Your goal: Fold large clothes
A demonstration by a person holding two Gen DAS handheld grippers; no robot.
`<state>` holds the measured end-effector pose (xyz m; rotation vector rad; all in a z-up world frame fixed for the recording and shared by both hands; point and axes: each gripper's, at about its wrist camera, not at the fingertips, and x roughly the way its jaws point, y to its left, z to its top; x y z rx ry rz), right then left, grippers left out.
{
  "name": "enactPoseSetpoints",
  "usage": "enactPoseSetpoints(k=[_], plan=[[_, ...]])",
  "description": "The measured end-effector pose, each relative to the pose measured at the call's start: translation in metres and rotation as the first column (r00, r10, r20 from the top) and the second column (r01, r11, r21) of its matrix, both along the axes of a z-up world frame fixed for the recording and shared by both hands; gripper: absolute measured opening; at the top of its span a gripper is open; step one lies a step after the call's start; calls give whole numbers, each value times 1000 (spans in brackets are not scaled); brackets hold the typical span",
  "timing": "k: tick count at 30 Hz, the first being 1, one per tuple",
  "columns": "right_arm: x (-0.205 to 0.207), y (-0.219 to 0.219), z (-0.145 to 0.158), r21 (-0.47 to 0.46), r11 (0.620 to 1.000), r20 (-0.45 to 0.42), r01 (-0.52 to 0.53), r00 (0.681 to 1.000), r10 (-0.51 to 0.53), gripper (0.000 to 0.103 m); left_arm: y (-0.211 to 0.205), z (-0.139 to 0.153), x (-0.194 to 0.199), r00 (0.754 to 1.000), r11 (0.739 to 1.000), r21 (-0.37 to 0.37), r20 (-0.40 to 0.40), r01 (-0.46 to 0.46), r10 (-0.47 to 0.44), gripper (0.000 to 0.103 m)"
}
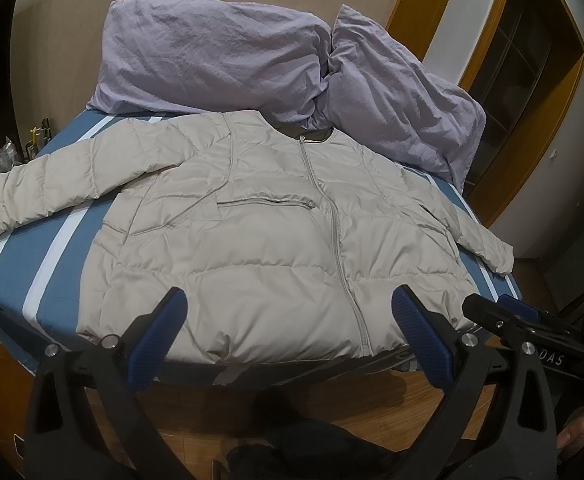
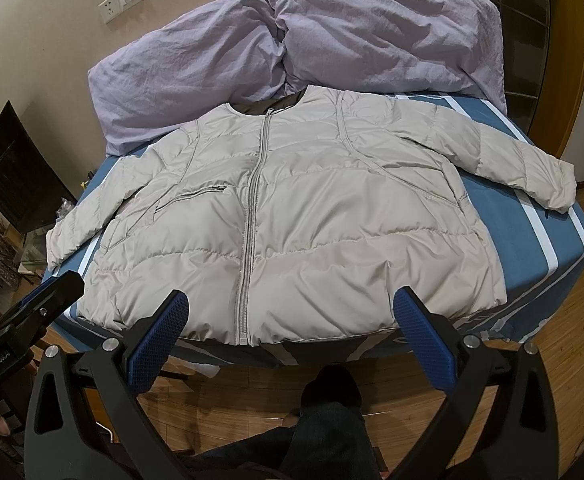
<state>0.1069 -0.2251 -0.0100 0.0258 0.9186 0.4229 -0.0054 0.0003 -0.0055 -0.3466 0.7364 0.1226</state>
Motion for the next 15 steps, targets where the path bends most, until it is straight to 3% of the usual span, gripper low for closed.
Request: enactPoseSetpoints(k=[15], plan=[[0, 0, 0, 0, 1000, 0, 0, 1000, 0, 102, 2, -7, 6, 1000, 1000, -2, -4, -2, 2, 101]])
